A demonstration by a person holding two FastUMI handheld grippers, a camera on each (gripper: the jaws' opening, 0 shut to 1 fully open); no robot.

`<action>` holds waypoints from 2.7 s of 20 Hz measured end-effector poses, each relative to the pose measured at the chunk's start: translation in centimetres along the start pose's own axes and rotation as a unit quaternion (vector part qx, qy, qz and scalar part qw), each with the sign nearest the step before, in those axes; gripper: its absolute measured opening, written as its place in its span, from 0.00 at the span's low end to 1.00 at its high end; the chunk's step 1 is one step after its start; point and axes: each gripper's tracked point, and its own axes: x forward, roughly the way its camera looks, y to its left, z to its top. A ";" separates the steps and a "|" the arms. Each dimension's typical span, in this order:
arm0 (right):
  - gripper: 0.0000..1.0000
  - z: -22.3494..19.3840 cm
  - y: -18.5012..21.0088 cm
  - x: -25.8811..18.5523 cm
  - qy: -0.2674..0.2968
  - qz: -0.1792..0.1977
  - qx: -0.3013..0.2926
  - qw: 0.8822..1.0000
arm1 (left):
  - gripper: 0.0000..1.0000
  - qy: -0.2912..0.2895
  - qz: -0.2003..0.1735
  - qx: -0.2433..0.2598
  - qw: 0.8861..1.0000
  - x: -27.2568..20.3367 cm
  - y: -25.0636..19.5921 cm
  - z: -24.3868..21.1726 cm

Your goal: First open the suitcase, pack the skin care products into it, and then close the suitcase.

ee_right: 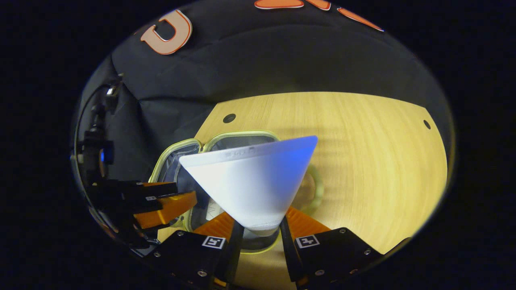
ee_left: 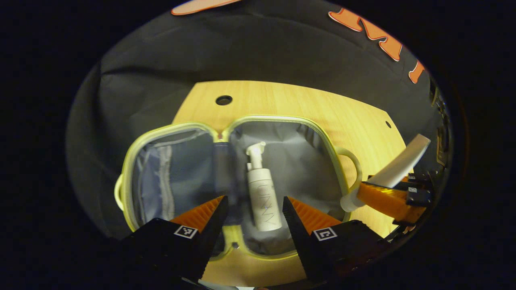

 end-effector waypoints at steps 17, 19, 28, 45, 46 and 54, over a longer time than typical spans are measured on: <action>0.49 -4.4 3.1 10.9 0.157 -0.008 0.041 0.987 | 0.89 -0.030 0.063 -0.123 0.990 -8.8 7.1 -5.1; 0.49 -4.5 3.1 11.0 0.155 -0.016 0.034 0.987 | 0.89 -0.029 0.076 -0.132 0.988 -8.9 8.4 -5.8; 0.84 -0.9 3.1 7.1 0.066 0.005 0.034 0.997 | 0.90 -0.078 0.159 -0.204 0.963 -11.0 20.2 -7.1; 0.95 6.4 -5.4 -14.9 -0.212 -0.134 0.048 0.967 | 0.93 -0.028 0.026 -0.378 0.925 0.3 32.1 -6.2; 0.95 6.7 -5.9 -16.2 -0.224 -0.138 0.052 0.963 | 0.93 -0.019 0.018 -0.384 0.923 1.1 32.4 -6.5; 0.95 5.9 -9.2 -22.6 -0.266 -0.181 0.091 0.943 | 0.34 0.028 -0.029 -0.453 0.891 6.7 31.4 -8.2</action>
